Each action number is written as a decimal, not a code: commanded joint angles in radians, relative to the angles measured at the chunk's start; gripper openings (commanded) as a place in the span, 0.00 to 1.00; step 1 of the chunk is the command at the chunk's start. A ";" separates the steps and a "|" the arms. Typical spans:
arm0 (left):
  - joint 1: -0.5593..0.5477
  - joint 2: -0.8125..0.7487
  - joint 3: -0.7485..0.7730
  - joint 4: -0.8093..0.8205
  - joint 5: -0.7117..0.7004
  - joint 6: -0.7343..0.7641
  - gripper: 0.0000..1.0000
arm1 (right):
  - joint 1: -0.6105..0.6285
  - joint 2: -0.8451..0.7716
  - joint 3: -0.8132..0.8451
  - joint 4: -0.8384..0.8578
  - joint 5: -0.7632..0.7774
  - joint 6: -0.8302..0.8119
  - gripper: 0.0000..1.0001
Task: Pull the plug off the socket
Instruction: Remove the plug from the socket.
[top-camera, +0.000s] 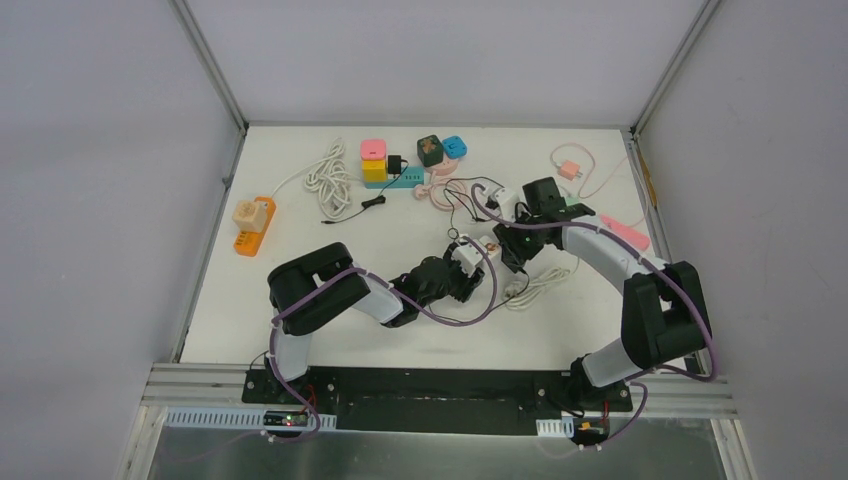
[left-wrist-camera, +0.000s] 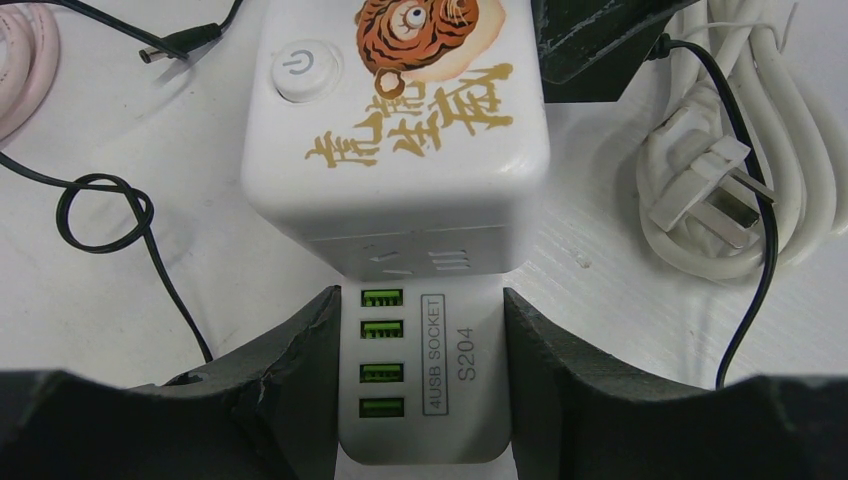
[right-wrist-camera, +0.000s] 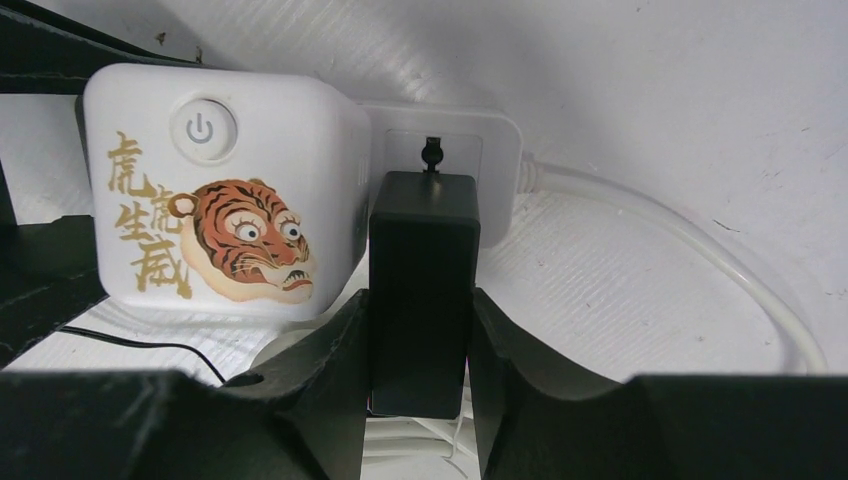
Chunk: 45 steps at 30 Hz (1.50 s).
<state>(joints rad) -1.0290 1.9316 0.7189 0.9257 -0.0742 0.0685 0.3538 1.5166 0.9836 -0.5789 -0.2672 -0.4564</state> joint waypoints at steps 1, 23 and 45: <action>-0.009 0.021 -0.019 0.000 -0.008 0.019 0.00 | 0.018 0.024 0.003 -0.017 0.036 -0.019 0.00; -0.012 0.021 -0.024 0.009 -0.004 0.024 0.00 | 0.019 0.016 -0.017 0.019 0.099 -0.021 0.00; -0.012 0.025 -0.019 0.003 0.002 0.030 0.00 | -0.004 0.010 0.009 -0.028 0.047 -0.025 0.00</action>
<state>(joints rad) -1.0290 1.9320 0.7094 0.9432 -0.0750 0.0837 0.3122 1.5448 1.0180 -0.6102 -0.3397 -0.4583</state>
